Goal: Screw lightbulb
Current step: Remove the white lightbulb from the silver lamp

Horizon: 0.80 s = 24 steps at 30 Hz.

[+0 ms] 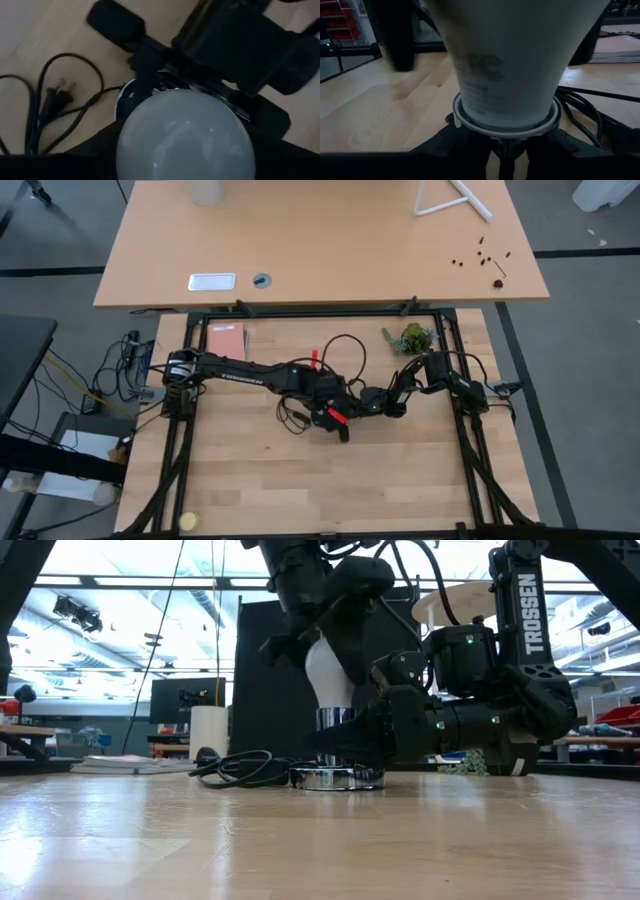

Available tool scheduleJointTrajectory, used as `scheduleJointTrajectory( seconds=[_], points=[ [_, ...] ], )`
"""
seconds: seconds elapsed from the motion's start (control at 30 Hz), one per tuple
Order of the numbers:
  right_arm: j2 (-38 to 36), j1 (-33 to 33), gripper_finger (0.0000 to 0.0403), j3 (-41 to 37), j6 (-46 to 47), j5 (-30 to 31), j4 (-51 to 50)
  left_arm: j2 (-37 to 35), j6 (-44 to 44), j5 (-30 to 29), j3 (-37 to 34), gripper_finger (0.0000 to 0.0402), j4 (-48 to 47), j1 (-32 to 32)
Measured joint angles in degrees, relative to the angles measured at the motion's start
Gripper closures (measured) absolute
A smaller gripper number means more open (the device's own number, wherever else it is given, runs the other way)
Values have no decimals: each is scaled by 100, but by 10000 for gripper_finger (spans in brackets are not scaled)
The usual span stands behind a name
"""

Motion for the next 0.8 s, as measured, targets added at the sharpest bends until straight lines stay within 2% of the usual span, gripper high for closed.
scheduleJointTrajectory(
  seconds=[0.13,0.33,0.47,0.8],
  points=[
    [0,2,224,-2,-40,0,-3,2,900,146,-2,106,66,-5],
    [0,2,224,0,14,0,-4,3,2183,120,-2,48,7,-15],
    [0,2,224,2,25,0,-11,3,3539,84,-2,20,-88,-18],
    [0,-2,224,4,49,-13,-13,2,6843,-515,-2,13,-82,-25]
  ],
)
